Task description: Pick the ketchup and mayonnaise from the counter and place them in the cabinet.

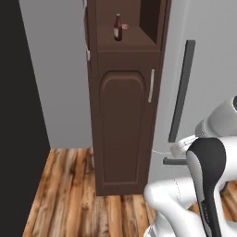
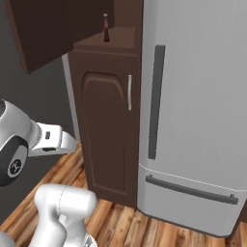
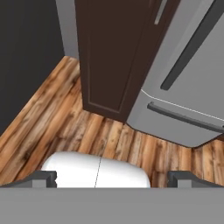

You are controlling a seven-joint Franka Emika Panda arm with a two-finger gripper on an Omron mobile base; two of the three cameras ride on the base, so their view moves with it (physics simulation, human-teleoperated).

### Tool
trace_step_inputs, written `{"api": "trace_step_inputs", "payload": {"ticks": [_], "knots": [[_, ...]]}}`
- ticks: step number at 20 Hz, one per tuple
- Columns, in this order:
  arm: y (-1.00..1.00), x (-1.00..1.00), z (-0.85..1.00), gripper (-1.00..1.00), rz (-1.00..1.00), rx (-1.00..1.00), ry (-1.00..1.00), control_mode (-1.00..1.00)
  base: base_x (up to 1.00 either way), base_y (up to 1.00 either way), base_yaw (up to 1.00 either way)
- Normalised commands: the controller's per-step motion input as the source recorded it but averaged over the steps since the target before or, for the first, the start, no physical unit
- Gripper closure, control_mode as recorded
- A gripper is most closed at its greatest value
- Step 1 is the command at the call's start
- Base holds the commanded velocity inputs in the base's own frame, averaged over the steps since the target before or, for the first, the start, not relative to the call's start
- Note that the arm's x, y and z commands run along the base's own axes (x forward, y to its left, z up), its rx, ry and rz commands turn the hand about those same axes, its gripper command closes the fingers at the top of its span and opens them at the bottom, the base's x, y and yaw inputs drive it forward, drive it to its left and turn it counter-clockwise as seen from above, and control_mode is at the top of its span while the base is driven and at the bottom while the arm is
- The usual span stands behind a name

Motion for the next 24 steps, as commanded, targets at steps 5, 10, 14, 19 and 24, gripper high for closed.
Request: {"api": "trace_step_inputs", "payload": {"ticks": [5,10,14,19,24], "knots": [[0.0,0.0,0.0,-1.0,0.0,0.0,0.0,1.0,-0.5,0.0,0.0],[0.0,0.0,0.0,-1.0,0.0,0.0,0.0,1.0,-0.47,0.0,0.0],[0.0,0.0,0.0,-1.0,0.0,0.0,0.0,1.0,-0.42,-0.01,0.0],[0.0,0.0,0.0,-1.0,0.0,0.0,0.0,1.0,-0.33,-0.21,0.0],[0.0,0.0,0.0,-1.0,0.0,0.0,0.0,1.0,-0.02,-0.56,0.0]]}}
